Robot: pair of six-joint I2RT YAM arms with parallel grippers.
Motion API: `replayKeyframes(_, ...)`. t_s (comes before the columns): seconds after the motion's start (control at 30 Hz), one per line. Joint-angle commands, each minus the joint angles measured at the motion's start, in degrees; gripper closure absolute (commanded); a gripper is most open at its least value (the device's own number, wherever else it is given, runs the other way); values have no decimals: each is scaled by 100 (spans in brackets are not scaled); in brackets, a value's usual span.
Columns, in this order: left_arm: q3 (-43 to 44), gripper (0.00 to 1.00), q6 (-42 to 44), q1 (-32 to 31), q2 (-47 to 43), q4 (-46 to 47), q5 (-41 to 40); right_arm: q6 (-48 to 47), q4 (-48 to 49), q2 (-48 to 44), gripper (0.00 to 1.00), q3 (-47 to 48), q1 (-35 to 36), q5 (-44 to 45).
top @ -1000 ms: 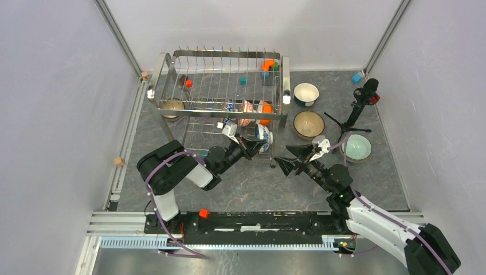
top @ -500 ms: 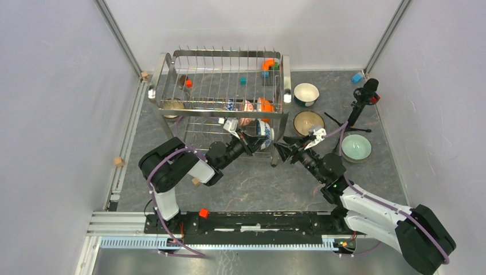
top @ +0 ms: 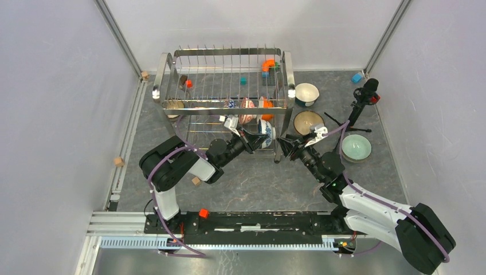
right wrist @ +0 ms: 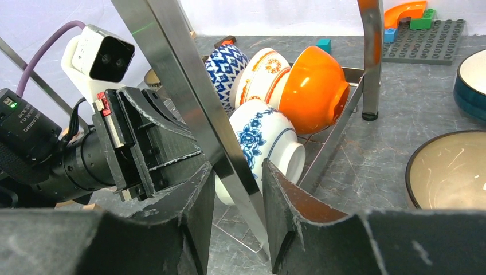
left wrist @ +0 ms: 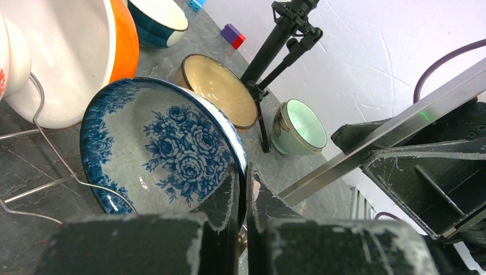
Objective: Unload the bowls from the dish rack
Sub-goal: Pick up the bowl from the dish rack.
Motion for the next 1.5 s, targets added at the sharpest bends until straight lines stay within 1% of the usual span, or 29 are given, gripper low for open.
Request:
replayKeyframes(0.0, 160, 98, -186, 32, -232, 680, 177, -106, 17, -77, 60, 141, -200, 667)
replayKeyframes(0.43, 57, 98, -347, 30, -777, 685, 402, 84, 54, -32, 61, 61, -429, 426)
replayKeyframes(0.63, 100, 98, -487, 27, -905, 680, 555, 156, 113, 34, 58, 34, -448, 233)
replayKeyframes(0.83, 113, 98, -559, 26, -995, 680, 638, 201, 121, 57, 57, 19, -454, 151)
replayKeyframes(1.33, 3, 98, -566, 27, -1345, 682, 593, 240, 124, 43, 57, 9, -541, 58)
replayKeyframes(1.47, -128, 98, -650, 26, -1394, 680, 586, 276, 89, -38, 55, 1, -564, -16)
